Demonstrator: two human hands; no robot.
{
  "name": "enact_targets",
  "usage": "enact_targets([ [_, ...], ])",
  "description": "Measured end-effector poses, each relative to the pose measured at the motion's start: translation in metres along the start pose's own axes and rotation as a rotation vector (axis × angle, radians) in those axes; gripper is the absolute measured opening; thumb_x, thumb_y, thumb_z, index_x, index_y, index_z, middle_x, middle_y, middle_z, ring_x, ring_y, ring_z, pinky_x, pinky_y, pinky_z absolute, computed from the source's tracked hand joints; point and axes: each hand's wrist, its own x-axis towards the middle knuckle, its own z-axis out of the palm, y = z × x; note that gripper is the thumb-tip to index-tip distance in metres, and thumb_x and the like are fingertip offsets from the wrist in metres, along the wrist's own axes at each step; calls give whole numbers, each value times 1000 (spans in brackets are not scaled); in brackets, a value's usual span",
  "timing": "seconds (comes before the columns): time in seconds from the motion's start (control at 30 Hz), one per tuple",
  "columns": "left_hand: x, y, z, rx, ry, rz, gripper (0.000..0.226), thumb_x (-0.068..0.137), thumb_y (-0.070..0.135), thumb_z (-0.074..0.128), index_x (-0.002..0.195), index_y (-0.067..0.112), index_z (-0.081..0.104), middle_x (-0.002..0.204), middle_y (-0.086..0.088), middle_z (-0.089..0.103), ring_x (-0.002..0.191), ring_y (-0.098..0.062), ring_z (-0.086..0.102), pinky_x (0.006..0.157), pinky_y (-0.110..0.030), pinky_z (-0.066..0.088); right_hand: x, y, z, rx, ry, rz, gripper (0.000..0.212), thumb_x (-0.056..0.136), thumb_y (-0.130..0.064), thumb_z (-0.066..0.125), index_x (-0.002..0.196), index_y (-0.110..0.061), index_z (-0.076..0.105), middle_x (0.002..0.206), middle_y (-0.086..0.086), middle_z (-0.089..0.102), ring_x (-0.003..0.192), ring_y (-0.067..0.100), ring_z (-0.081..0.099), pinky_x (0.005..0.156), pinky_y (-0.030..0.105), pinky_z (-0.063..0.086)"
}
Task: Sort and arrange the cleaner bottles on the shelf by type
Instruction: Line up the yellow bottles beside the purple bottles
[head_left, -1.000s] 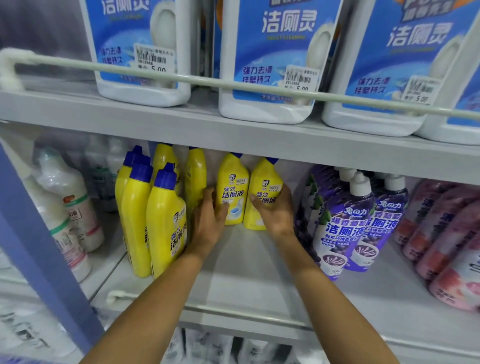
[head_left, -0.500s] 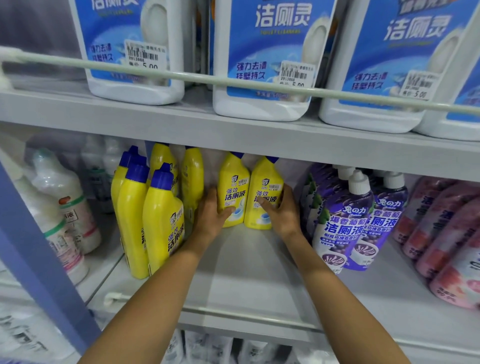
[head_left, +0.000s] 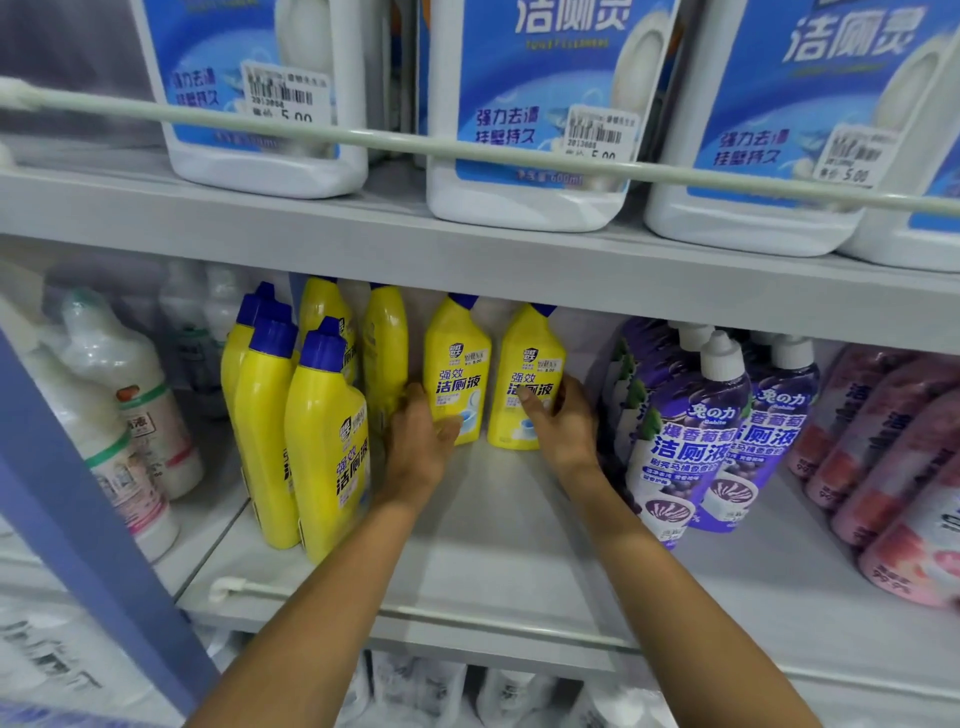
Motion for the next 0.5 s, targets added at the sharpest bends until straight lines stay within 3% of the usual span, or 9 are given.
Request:
enact_targets([
  [0.1,3,1,2,-70,4,-47,61,81,44,80,124,11,52,122,-10,72,115,-33,66,102,-53,49,-1,1,6,34,-23,6,41,90,-32,79,122,-11,63,104,0,73,94,18,71,83,30,58],
  [0.17,7,6,1,-83,-16,-72,62,81,40,81,126,10,52,124,-11,71,116,-34,65,101,-47,50,-3,0,9,46,-27,5,41,90,-34,79,121,-13,62,106,1,74,95,20,72,87,37,59],
  [0.3,12,11,1,-95,-32,-82,59,82,25,83,129,3,53,127,-14,69,117,-37,64,92,-37,47,-3,2,9,65,-24,-14,37,88,-38,79,115,-20,62,102,0,76,91,18,74,84,42,62],
  [0.5,11,8,0,-133,-40,-74,63,81,21,84,133,4,54,130,-14,68,118,-33,64,96,-38,48,3,7,9,38,-5,8,39,85,-40,81,113,-21,63,101,2,76,92,21,74,85,47,60],
])
